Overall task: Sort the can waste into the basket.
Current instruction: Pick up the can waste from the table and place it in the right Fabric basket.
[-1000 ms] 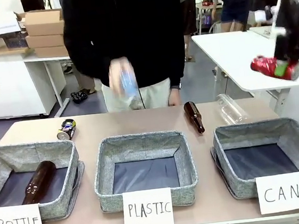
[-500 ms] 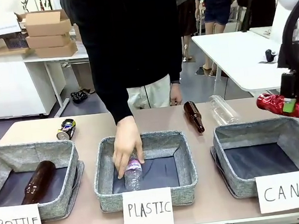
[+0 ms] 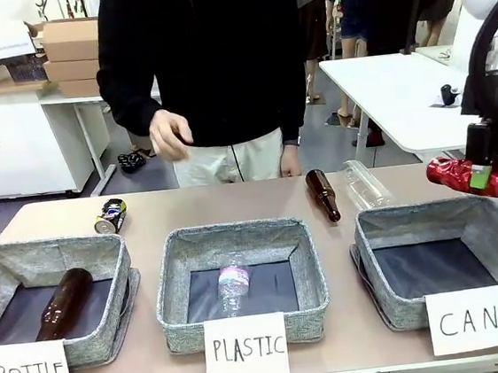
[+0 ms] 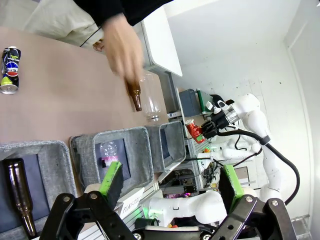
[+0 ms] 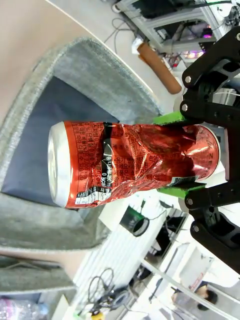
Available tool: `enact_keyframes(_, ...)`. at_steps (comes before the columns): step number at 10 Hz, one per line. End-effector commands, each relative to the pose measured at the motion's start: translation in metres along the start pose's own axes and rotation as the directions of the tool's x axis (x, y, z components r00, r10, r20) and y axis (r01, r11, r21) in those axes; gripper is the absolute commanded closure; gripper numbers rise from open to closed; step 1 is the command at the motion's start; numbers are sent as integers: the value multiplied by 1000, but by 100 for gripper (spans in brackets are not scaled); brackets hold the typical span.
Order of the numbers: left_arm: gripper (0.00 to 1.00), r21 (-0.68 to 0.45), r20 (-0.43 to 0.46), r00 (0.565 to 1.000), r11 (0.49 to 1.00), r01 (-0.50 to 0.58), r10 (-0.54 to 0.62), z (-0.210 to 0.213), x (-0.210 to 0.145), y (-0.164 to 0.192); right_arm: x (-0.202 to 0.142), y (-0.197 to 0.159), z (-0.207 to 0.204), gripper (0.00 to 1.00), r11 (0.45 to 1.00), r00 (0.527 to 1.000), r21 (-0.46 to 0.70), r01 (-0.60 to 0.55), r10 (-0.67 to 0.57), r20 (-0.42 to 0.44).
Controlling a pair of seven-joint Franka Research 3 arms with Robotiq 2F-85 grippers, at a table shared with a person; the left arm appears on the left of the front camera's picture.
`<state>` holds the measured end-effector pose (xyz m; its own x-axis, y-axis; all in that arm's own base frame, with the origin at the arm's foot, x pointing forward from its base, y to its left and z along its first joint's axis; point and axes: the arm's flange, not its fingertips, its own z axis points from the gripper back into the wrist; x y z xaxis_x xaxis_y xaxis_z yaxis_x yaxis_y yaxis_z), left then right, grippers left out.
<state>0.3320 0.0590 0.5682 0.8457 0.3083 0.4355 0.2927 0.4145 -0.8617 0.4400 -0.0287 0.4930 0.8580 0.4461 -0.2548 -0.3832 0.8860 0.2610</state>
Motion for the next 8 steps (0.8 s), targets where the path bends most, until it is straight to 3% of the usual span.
enact_keyframes(1, 0, -27, 12, 1000, 999, 18, -18, -2, 1, 1, 5, -3, 4, 0, 1000, 1000, 14, 17, -18, 9)
enact_keyframes(8, 0, -27, 12, 1000, 999, 18, -18, -2, 1, 1, 6, -7, 5, 0, 999, 999, 37, 11, -13, 35)
